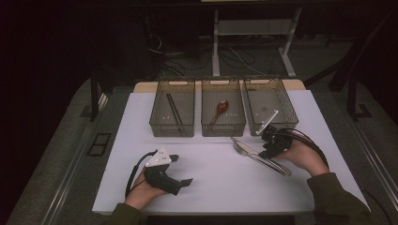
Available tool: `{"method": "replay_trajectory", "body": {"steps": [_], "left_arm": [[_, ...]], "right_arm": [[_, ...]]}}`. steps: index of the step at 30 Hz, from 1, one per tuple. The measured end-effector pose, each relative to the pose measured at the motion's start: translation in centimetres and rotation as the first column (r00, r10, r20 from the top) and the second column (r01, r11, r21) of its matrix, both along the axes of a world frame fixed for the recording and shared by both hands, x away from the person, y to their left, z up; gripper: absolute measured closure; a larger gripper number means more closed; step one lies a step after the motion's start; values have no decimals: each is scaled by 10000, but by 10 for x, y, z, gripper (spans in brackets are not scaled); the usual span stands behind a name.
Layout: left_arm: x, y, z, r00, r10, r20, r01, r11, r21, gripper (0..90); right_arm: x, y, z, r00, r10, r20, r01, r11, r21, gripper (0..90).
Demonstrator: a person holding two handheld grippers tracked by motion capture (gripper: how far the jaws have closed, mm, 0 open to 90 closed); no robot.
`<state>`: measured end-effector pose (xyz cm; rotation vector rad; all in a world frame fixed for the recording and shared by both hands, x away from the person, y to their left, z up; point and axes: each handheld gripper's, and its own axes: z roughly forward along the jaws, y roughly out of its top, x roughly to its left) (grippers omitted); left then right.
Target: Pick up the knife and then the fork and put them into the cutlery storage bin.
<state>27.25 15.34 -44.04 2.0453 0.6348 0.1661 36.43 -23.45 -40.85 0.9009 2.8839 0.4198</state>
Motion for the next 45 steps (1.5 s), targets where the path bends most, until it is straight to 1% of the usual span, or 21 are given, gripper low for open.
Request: {"method": "replay_trajectory", "body": {"steps": [2, 3, 5, 6, 7, 9, 10, 13, 15, 16, 18, 21, 22, 24, 25, 29, 33, 35, 39, 42, 45], "left_arm": [[0, 0, 0, 10000, -2, 0, 2, 10000, -27, 0], [0, 0, 0, 10000, -12, -17, 12, 10000, 0, 0], [0, 0, 0, 10000, -20, -24, 20, 10000, -8, 0], [0, 0, 0, 10000, -24, -31, 24, 10000, -10, 0], [0, -1, 0, 10000, -33, -27, 33, 10000, -13, 0], [0, -1, -1, 10000, -21, -49, 21, 10000, -52, 0], [0, -1, -1, 10000, -28, -55, 28, 10000, -47, 0], [0, -1, -1, 10000, -52, -56, 52, 10000, -28, 0], [0, -1, -1, 10000, -64, -59, 64, 10000, -4, 0], [0, -1, -1, 10000, -64, -60, 64, 10000, -5, 0], [0, -1, -1, 10000, -74, -56, 74, 10000, 2, 0], [0, -1, -1, 9999, -93, -66, 93, 10000, 17, 0], [0, -1, -2, 9999, -91, -71, 91, 10000, 18, 0], [0, -1, -2, 9999, -88, -92, 89, 10000, 27, 0], [0, -1, -2, 9999, -90, -97, 91, 10000, 27, 0], [0, -1, -2, 9999, -89, -99, 89, 10000, 18, 0], [0, -1, -2, 9999, -88, -121, 88, 10000, 31, 0], [0, -1, -2, 9999, -94, -136, 95, 10000, 31, 0], [0, -2, -2, 9998, -123, -150, 124, 9999, 67, 0], [0, -2, -2, 9998, -142, -152, 143, 9999, 70, 0], [0, -1, -2, 9998, -135, -156, 136, 9999, 69, 0]], "right_arm": [[0, 2, -2, 9998, 101, -187, -105, 9997, -211, 595], [1, 2, -3, 9996, 203, -216, -211, 9990, -396, 607], [2, 4, -5, 9988, 364, -322, -380, 9980, -497, 627], [2, 5, -5, 9983, 300, -501, -323, 9984, -469, 634], [3, 5, -6, 9981, 428, -453, -455, 9972, -589, 638], [4, 6, -7, 9977, 443, -507, -482, 9958, -781, 655], [4, 7, -7, 9974, 357, -619, -404, 9963, -752, 664], [4, 8, -7, 9964, 408, -738, -466, 9958, -789, 688], [5, 8, -8, 9958, 424, -817, -497, 9948, -892, 689], [6, 8, -9, 9960, 462, -759, -540, 9931, -1040, 698], [6, 9, -10, 9944, 392, -978, -492, 9936, -1017, 700], [7, 11, -12, 9940, 526, -963, -636, 9914, -1143, 717], [6, 12, -11, 9937, 448, -1031, -569, 9915, -1171, 718], [7, 13, -11, 9937, 441, -1031, -571, 9903, -1264, 723], [7, 14, -11, 9938, 330, -1058, -468, 9904, -1297, 724], [5, 16, -12, 9951, 373, -916, -510, 9871, -1515, 729], [5, 18, -11, 9942, 247, -1047, -408, 9872, -1543, 781], [4, 18, -11, 9946, 264, -999, -421, 9864, -1586, 785], [3, 18, -11, 9949, 91, -1005, -247, 9877, -1542, 789], [3, 16, -11, 9955, 100, -943, -234, 9895, -1424, 790], [3, 11, -11, 9952, 108, -969, -223, 9927, -1186, 790]]}}
